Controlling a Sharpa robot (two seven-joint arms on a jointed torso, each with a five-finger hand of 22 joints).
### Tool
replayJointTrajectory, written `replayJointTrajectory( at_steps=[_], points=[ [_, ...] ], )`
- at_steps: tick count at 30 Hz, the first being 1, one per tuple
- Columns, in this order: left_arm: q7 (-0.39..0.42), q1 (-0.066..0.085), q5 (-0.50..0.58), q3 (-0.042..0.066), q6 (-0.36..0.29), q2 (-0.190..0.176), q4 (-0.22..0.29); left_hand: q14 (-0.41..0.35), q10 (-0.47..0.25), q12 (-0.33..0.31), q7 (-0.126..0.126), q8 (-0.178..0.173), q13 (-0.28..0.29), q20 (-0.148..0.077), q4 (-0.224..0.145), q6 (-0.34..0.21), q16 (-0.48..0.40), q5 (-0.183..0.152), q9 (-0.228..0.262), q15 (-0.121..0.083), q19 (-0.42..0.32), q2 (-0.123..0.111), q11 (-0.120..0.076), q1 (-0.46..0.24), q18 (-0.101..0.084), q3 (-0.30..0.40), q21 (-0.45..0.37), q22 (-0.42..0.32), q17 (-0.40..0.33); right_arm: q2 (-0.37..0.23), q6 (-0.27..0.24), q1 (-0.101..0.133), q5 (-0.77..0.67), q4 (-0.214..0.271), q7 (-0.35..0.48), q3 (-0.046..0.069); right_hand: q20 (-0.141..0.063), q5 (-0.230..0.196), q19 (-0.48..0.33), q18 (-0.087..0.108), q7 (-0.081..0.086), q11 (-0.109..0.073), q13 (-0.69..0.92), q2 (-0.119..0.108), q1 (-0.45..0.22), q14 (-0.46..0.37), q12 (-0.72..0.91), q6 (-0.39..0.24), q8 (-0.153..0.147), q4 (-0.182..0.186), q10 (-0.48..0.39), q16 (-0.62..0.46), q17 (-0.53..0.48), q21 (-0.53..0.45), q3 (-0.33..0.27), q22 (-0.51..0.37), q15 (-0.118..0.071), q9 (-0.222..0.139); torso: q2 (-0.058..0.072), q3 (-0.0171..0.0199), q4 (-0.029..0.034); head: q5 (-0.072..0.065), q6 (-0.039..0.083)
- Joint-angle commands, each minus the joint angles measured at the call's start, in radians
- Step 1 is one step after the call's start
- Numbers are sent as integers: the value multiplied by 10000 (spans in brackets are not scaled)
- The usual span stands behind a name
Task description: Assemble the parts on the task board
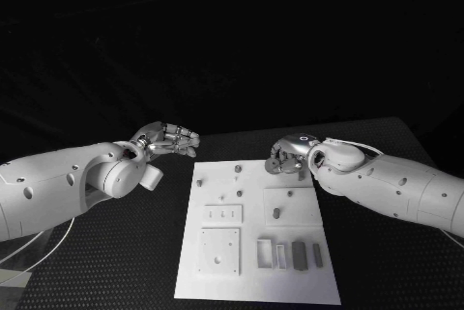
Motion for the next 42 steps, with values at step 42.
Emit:
replayJointTrajectory(
  at_steps=[42],
  points=[
    [55,5,8,3,111,-24,49,46,81,-77,6,-60,27,-51,-12,77,-59,-28,-7,21,22,-20,-3,-53,-3,66,-61,-14,44,-173,-306,-27,-1126,729,-660,-106,-48,38,-30,381,-242,-204,284,670,6,152,-246,1144,570,-68,339,201,98,263,24,190,-253,311,9,-17,11,39,12]
  ],
)
